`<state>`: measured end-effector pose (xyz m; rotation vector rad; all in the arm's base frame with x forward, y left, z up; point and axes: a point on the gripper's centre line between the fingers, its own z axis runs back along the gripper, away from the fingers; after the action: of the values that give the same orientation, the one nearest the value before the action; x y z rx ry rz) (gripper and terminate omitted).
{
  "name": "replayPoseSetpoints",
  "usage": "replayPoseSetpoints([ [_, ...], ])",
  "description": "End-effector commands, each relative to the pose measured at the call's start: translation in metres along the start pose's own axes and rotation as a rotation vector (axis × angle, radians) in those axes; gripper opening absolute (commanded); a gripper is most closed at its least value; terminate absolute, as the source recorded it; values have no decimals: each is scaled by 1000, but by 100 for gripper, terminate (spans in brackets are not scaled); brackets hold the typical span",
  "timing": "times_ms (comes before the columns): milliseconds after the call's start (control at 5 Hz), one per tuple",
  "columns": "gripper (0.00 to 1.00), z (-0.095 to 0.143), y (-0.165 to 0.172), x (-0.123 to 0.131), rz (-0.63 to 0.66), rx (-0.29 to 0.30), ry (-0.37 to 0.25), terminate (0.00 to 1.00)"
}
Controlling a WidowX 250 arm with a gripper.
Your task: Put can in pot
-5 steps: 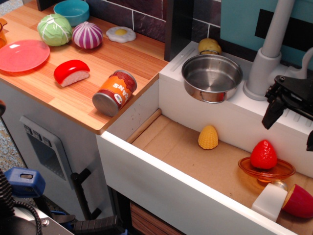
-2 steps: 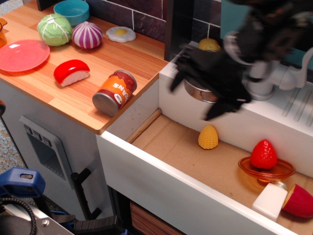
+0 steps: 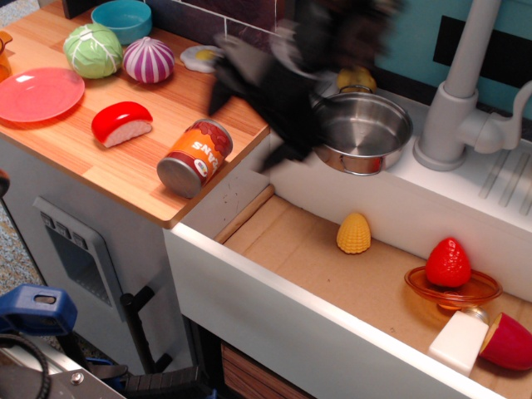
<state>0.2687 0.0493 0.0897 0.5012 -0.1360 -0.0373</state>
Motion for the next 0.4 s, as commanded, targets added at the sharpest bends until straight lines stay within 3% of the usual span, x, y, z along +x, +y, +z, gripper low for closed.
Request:
replayPoseSetpoints([
  [0,100,-13,36,7,24,-7,-66,0],
  [200,100,-22,35,13,90,-94,-63,0],
])
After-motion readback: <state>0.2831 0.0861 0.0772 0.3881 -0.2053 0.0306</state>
